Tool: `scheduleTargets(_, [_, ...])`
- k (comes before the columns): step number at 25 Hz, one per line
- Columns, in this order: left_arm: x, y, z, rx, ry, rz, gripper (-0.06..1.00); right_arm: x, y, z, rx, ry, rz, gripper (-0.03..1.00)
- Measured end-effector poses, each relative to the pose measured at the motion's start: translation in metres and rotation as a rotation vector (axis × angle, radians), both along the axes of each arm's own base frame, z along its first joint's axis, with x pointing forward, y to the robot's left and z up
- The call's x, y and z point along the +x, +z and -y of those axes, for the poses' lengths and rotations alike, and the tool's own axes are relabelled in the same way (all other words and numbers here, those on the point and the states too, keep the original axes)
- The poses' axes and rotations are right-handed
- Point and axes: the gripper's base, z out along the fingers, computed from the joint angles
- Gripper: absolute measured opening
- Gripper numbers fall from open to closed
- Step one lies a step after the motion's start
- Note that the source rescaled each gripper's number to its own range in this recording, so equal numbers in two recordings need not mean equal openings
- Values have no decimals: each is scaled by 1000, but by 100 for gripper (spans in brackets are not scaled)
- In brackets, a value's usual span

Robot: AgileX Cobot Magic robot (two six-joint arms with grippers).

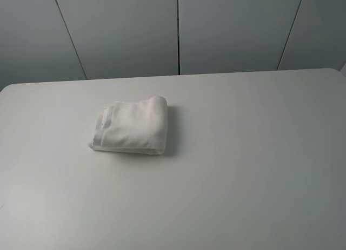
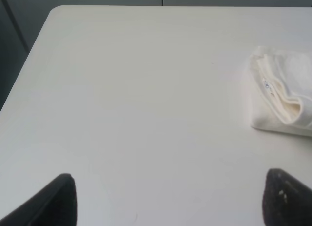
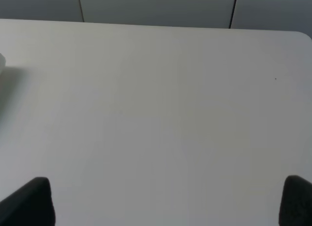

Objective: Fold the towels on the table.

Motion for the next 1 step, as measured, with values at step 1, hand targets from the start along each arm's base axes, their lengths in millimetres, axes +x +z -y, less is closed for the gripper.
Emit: scheduleTargets(1, [0,0,0,0,0,0,100,0,0,0,0,0,0,100])
